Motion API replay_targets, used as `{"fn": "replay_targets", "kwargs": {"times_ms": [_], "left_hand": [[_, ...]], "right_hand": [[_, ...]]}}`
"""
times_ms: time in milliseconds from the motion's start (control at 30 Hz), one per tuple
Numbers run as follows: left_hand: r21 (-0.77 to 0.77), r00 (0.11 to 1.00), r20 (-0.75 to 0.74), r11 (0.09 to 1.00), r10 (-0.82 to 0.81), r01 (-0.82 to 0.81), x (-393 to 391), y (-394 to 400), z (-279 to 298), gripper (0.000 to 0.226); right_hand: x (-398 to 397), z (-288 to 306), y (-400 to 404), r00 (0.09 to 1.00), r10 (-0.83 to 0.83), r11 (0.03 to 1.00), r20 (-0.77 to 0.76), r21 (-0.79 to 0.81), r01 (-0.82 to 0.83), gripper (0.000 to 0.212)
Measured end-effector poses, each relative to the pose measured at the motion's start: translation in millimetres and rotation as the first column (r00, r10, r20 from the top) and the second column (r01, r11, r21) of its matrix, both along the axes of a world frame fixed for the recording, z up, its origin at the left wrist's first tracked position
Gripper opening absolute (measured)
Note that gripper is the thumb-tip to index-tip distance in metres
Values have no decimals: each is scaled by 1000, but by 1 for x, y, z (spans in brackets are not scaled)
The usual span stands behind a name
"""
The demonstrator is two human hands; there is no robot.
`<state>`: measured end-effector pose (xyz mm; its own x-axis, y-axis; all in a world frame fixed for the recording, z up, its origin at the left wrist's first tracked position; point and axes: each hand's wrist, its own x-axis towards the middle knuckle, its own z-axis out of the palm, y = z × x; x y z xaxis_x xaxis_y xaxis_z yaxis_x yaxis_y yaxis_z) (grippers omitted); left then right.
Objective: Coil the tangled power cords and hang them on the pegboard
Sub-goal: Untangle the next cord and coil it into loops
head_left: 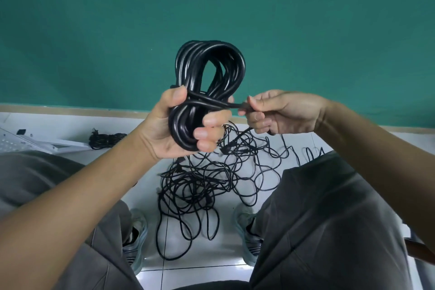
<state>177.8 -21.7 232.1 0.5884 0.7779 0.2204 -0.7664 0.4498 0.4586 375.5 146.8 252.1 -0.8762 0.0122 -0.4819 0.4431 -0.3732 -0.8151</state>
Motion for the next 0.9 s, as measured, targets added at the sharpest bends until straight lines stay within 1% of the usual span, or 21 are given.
{"fn": "replay_targets", "kwargs": {"times_ms": [100, 133, 167, 233, 300, 333, 400, 433, 500, 533, 600, 667, 733, 767, 800, 833, 867, 900], "left_hand": [[81, 982, -149, 989, -111, 124, -1, 1, -1, 70], [104, 968, -201, 979, -149, 173, -1, 2, -2, 63], [121, 953, -244, 970, -178, 212, -1, 3, -3, 54], [110, 924, -292, 951, -248, 290, 2, 4, -8, 39], [51, 893, -303, 930, -334, 365, 6, 4, -14, 36], [28, 875, -318, 919, -364, 392, 8, 5, -17, 37], [11, 842, -376, 907, -386, 421, 11, 7, -20, 38], [4, 828, -402, 903, -392, 430, 12, 8, -20, 38], [-23, 789, -466, 897, -401, 442, 14, 10, -19, 38], [-45, 765, -506, 897, -400, 440, 16, 10, -18, 39], [-97, 710, -600, 915, -368, 392, 21, 10, -19, 50], [-161, 646, -699, 948, -306, 274, 26, 9, -21, 72], [-196, 583, -780, 974, -227, 117, 31, 8, -23, 91], [-192, 549, -816, 981, -182, 39, 32, 8, -23, 93], [-183, 518, -844, 983, -139, -35, 34, 9, -22, 87], [-171, 496, -864, 978, -92, -117, 37, 10, -21, 76], [-159, 482, -875, 967, -46, -197, 38, 11, -21, 65], [-143, 473, -881, 954, -1, -265, 40, 13, -21, 58]], "right_hand": [[-6, 7, 7, 977, 190, 979, 102, 57, -196, 43], [-9, 7, 9, 964, 224, 969, 140, 70, -235, 47], [-13, 8, 10, 953, 234, 964, 192, 79, -253, 55], [-24, 10, 16, 929, 219, 963, 299, 89, -256, 76], [-37, 15, 18, 883, 242, 952, 402, 76, -295, 111], [-45, 20, 18, 856, 247, 947, 454, 72, -312, 119], [-60, 33, 13, 789, 255, 927, 559, 89, -363, 115], [-68, 39, 11, 746, 287, 899, 601, 101, -427, 113], [-87, 49, 6, 631, 362, 794, 685, 128, -595, 111], [-96, 51, 3, 582, 365, 739, 727, 154, -656, 108], [-114, 54, -4, 509, 320, 637, 799, 216, -740, 90], [-128, 56, -13, 458, 272, 524, 846, 269, -808, 63], [-137, 56, -20, 454, 223, 432, 863, 330, -839, 43], [-140, 56, -24, 463, 193, 401, 865, 361, -842, 39], [-143, 57, -27, 477, 166, 370, 863, 394, -841, 39], [-146, 58, -29, 496, 143, 343, 857, 427, -837, 41], [-147, 60, -31, 520, 120, 323, 846, 462, -826, 42], [-147, 62, -32, 551, 100, 314, 828, 500, -807, 42]]}}
